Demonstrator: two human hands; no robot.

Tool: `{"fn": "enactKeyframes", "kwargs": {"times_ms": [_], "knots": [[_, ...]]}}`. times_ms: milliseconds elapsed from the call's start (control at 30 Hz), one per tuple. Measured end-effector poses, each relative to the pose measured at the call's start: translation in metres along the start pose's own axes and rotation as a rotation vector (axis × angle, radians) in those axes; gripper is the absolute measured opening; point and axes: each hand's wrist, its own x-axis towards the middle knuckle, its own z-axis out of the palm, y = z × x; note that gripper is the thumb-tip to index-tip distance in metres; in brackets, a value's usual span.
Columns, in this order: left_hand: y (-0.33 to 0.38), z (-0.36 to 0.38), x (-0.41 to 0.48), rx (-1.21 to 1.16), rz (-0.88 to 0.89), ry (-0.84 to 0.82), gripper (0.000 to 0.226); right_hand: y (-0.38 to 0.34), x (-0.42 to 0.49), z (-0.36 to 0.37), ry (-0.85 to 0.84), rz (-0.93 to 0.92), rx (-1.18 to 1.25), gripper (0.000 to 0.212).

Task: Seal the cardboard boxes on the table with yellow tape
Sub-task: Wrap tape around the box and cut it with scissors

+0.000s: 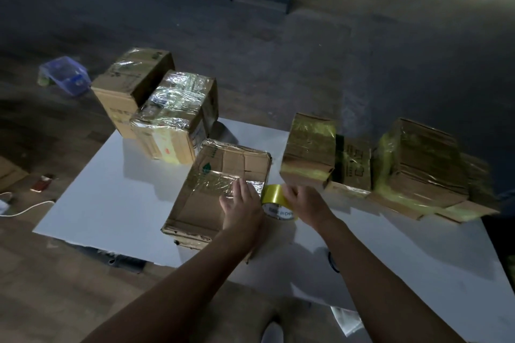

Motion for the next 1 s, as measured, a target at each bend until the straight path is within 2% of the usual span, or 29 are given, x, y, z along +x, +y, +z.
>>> {"fn": "enactKeyframes", "kwargs": {"times_ms": [100, 367, 467, 633, 767, 1000], "knots": [[0.007, 0.007, -0.002, -0.078, -0.034, 0.057, 0.058, 0.004, -0.006, 0.003, 0.010, 0.011, 0.007, 0.046], [0.005, 0.014, -0.006, -0.135, 0.007, 0.156, 0.060, 0.002, -0.009, 0.007, -0.013, 0.083, -0.001, 0.036], [0.004, 0.018, -0.009, -0.124, 0.044, 0.295, 0.057, 0.006, -0.010, 0.008, -0.022, 0.106, 0.011, 0.036], [0.005, 0.013, -0.006, -0.097, 0.038, 0.185, 0.062, 0.005, -0.006, 0.009, -0.014, 0.118, -0.030, 0.034], [0.005, 0.013, -0.005, -0.226, 0.051, 0.164, 0.066, 0.001, 0.000, 0.006, -0.053, 0.129, -0.082, 0.038], [-0.013, 0.005, -0.007, -0.434, 0.100, 0.288, 0.065, -0.013, -0.004, 0.002, -0.016, 0.083, -0.030, 0.039]]}}
